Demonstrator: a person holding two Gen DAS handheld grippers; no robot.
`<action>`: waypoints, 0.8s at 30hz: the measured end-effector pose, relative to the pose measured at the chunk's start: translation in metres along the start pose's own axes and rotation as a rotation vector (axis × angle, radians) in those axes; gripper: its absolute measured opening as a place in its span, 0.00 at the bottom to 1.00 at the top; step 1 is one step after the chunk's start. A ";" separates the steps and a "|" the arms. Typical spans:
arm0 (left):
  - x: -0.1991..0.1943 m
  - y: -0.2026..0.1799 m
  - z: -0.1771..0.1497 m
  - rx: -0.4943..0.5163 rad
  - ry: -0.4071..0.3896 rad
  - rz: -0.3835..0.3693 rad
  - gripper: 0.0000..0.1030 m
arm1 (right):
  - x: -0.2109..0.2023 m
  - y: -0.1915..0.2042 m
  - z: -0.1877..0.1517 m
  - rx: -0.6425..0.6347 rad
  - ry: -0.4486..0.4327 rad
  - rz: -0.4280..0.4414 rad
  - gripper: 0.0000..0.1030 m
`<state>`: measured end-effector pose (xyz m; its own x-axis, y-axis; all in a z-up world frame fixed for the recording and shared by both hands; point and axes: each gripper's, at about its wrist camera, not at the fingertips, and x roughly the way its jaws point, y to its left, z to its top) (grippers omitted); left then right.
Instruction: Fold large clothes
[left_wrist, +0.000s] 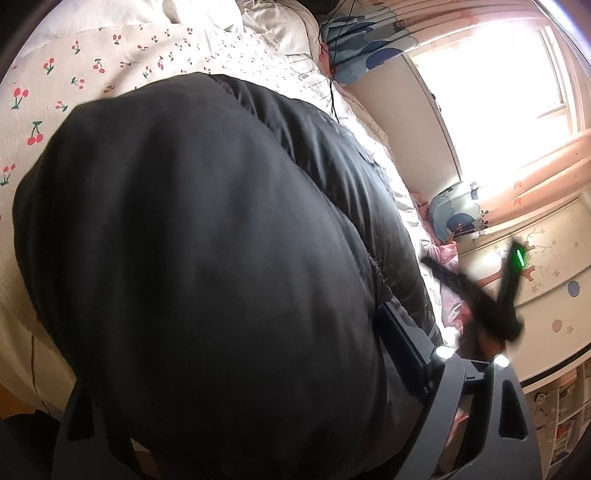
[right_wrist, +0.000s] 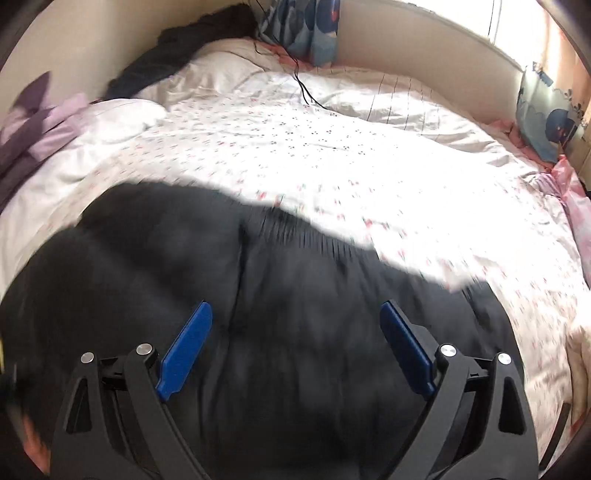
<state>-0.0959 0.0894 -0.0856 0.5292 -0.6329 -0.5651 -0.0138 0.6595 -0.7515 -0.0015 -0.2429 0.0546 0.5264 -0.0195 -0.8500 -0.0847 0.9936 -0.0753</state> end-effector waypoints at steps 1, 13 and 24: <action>0.001 -0.002 0.000 0.012 -0.001 0.013 0.82 | 0.016 -0.001 0.009 0.013 0.025 -0.013 0.86; 0.009 0.005 0.010 -0.063 0.033 -0.063 0.84 | -0.019 -0.007 -0.031 0.020 -0.013 0.067 0.91; 0.011 0.003 0.010 -0.088 0.003 -0.108 0.84 | -0.072 -0.001 -0.109 -0.009 -0.087 0.023 0.91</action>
<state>-0.0818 0.0885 -0.0908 0.5286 -0.7001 -0.4801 -0.0308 0.5493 -0.8350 -0.1316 -0.2545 0.0588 0.5955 0.0135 -0.8033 -0.1050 0.9926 -0.0612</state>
